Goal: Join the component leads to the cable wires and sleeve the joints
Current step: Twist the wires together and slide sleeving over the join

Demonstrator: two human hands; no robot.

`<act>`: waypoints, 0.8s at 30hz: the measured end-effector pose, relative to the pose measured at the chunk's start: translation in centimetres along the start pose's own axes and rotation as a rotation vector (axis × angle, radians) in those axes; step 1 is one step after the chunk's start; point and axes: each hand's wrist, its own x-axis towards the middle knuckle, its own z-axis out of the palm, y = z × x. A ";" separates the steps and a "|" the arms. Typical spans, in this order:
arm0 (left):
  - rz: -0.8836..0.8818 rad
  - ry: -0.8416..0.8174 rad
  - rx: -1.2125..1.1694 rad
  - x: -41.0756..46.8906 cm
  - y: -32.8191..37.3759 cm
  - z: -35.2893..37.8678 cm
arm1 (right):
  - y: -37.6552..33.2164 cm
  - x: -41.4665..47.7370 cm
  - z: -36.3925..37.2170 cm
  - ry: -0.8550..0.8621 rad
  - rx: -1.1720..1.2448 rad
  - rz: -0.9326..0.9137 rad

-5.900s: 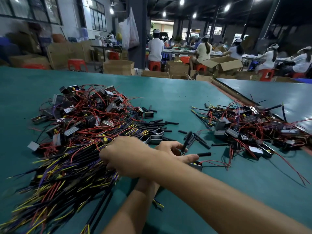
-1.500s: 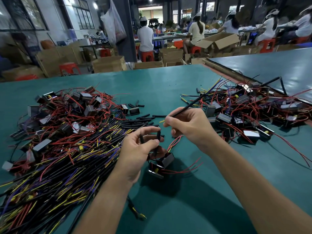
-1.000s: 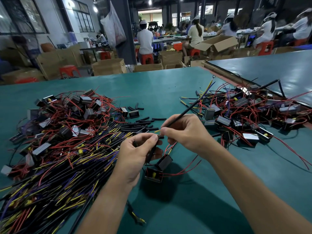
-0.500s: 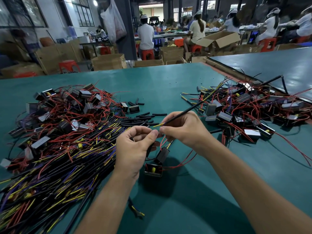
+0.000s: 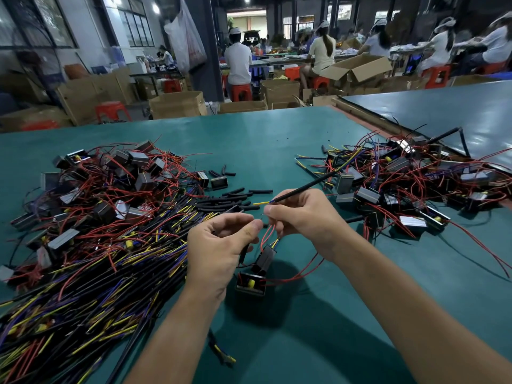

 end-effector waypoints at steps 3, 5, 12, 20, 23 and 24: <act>0.010 -0.004 -0.003 0.0 -0.2 -0.1 | 0.0 -0.1 0.1 -0.016 -0.016 0.000; 0.028 -0.013 -0.005 0.1 -0.2 -0.1 | 0.0 -0.2 0.2 -0.028 -0.048 -0.007; 0.062 0.000 -0.035 0.0 -0.3 -0.2 | 0.3 -0.3 0.6 -0.020 -0.057 0.000; 0.080 0.019 -0.060 0.1 -0.5 -0.1 | 0.8 -0.3 1.2 -0.012 0.063 0.097; 0.101 0.042 -0.064 0.1 -0.5 -0.1 | 0.9 -0.3 1.4 -0.003 0.085 0.172; 0.107 0.049 -0.063 0.1 -0.5 -0.1 | 0.9 -0.3 1.4 -0.004 0.101 0.197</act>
